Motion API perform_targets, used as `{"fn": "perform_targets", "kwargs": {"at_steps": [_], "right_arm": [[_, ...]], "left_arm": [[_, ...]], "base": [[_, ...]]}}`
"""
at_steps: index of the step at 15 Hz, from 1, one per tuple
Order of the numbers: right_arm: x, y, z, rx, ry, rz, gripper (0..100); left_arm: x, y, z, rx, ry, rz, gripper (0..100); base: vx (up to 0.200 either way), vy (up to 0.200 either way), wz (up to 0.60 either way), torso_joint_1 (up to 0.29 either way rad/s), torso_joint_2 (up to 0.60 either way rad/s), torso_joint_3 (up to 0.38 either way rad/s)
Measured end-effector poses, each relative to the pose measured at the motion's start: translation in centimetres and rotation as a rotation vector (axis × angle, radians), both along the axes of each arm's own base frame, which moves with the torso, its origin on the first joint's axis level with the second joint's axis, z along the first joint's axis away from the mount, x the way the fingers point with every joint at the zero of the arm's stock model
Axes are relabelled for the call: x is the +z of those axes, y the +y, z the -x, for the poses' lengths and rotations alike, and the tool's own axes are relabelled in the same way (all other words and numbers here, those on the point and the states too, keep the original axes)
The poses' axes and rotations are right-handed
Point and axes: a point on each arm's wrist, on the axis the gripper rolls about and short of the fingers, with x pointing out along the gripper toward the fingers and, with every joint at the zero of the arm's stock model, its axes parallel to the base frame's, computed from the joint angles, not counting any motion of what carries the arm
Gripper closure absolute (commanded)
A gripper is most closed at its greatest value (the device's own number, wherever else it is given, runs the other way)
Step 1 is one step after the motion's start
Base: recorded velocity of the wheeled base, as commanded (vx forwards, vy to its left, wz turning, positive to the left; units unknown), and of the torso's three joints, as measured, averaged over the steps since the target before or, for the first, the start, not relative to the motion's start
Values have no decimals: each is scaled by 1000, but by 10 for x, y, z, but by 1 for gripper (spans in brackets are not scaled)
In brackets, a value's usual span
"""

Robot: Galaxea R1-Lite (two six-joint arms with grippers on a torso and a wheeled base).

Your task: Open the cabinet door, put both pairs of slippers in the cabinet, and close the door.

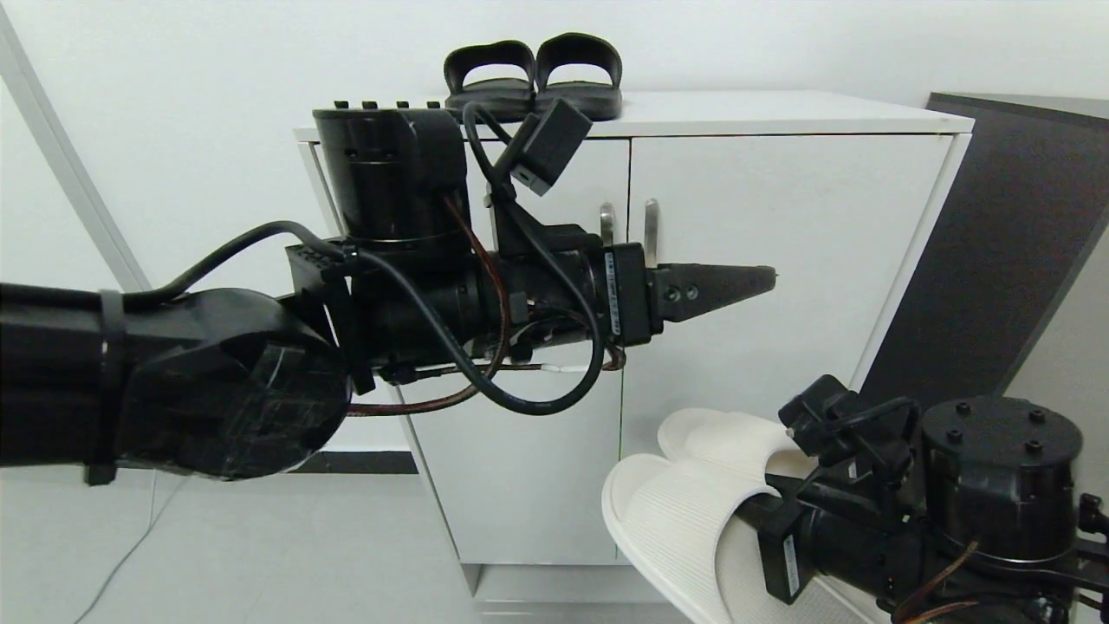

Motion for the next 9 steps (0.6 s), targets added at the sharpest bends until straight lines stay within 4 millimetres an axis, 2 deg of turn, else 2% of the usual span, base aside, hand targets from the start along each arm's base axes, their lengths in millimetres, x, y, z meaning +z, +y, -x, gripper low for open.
{"fn": "perform_targets", "kwargs": {"at_steps": [5, 9], "right_arm": [[0, 0, 0, 0, 0, -1, 100], [0, 0, -1, -4, -1, 0, 100]], "left_arm": [[-1, 9, -22, 112, 11, -3, 0], [-3, 4, -38, 232, -1, -10, 0]], "base": [[0, 0, 0, 0, 0, 0], [0, 0, 0, 0, 0, 0]]}}
